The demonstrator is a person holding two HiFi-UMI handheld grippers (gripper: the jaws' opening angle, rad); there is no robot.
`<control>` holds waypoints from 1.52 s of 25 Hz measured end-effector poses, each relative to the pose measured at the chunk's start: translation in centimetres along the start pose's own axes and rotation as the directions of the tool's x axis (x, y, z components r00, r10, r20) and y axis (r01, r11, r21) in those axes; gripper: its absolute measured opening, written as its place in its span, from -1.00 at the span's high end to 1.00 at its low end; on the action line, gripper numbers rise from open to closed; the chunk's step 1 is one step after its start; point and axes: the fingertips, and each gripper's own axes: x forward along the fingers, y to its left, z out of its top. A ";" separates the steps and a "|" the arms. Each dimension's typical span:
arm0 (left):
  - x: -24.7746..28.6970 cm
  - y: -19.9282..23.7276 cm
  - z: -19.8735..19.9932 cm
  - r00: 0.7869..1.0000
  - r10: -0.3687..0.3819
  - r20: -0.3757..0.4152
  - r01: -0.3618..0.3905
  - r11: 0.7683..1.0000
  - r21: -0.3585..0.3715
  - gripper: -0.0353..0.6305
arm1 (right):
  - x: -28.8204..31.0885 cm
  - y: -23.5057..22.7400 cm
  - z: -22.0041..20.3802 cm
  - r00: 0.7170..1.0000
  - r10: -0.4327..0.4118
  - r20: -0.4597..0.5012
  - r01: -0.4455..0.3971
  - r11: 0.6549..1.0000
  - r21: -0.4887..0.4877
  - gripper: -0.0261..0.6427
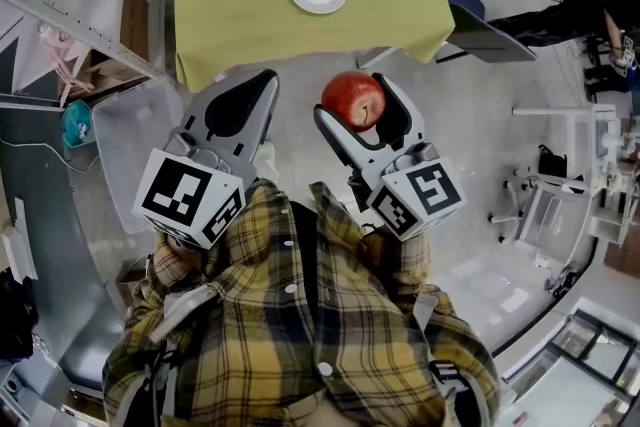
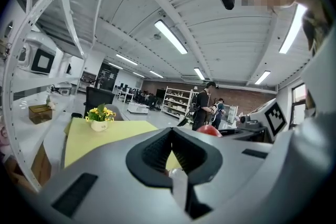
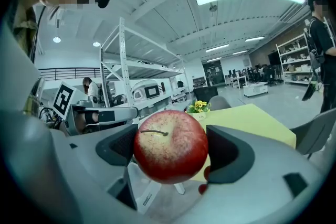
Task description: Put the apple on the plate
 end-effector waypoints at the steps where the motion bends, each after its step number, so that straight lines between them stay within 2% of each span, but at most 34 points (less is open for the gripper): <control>1: 0.4 0.6 0.0 1.000 -0.007 -0.008 0.007 1.000 -0.001 0.87 | 0.7 -0.3 0.1 1.000 -0.007 -0.005 0.007 1.000 0.005 -0.23; 9: 4.5 2.8 -0.1 0.995 -0.067 -0.071 0.066 0.998 -0.022 0.87 | 3.1 -3.7 0.4 0.997 -0.072 -0.035 0.074 0.996 0.054 -0.23; 16: 9.5 4.0 0.1 0.997 -0.048 -0.066 0.045 0.998 -0.045 0.87 | 4.6 -8.8 0.8 0.995 -0.074 -0.060 0.078 0.995 0.057 -0.23; 21: 13.9 4.8 0.8 0.999 0.020 -0.046 -0.022 0.998 -0.054 0.87 | 6.4 -13.4 2.2 0.997 -0.015 -0.071 0.019 0.999 0.043 -0.23; 28: 21.4 5.9 2.0 0.990 0.136 -0.021 -0.137 0.987 -0.086 0.87 | 9.9 -20.5 5.6 0.989 0.119 -0.083 -0.120 0.993 -0.005 -0.23; 33: 24.4 6.5 3.1 0.970 0.242 0.011 -0.240 0.965 -0.104 0.87 | 11.2 -23.8 6.8 0.970 0.217 -0.109 -0.221 0.975 -0.025 -0.23; 38: 25.1 7.5 3.2 0.941 0.337 0.022 -0.332 0.936 -0.118 0.87 | 12.8 -24.7 6.7 0.941 0.308 -0.138 -0.314 0.949 -0.027 -0.23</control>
